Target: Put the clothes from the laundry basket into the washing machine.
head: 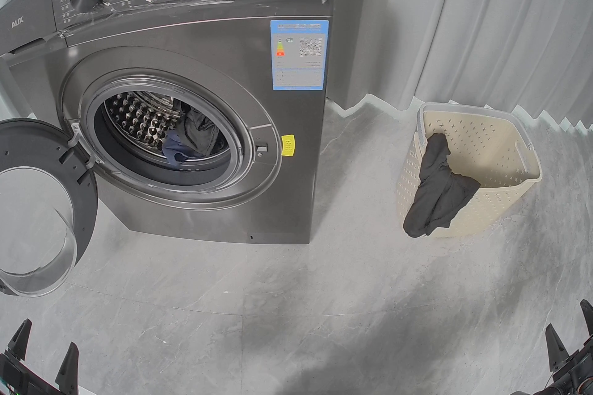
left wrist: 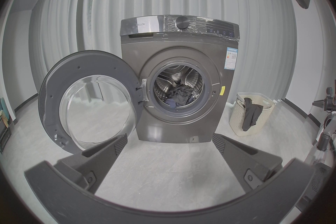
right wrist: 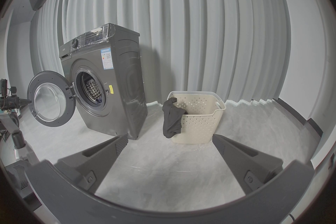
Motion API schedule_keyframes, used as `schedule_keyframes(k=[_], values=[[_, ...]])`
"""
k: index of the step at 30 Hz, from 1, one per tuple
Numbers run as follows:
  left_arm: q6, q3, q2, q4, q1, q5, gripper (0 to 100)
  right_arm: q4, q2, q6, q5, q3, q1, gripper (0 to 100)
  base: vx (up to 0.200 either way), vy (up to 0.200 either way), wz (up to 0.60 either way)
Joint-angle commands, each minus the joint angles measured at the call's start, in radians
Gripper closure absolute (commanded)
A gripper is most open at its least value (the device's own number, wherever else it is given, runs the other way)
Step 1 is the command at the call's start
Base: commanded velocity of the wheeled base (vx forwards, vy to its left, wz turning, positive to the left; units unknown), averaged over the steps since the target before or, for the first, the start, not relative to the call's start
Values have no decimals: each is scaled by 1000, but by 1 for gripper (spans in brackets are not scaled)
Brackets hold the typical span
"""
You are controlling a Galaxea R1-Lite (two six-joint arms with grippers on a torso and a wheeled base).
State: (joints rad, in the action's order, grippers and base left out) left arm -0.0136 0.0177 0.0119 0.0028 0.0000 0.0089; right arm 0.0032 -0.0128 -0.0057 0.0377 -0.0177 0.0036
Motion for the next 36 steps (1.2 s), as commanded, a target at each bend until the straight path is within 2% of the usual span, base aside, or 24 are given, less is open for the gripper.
schedule_keyframes(k=[1,16,21,33,36], values=[[-2,-18,-12,0,0,0,0,0,7,0,1,16,1,0,0,-200,0],[-2,-18,-12,0,0,0,0,0,7,0,1,16,1,0,0,-200,0],[9,-18,-12,0,0,-3,0,0,7,0,-1,16,1,0,0,-200,0],[4,-16,-12,0,0,-1,0,0,5,-2,-9,16,-2,0,0,0,0],[7,-16,-12,2,0,-3,0,0,5,-2,-10,16,-2,0,0,-200,0]])
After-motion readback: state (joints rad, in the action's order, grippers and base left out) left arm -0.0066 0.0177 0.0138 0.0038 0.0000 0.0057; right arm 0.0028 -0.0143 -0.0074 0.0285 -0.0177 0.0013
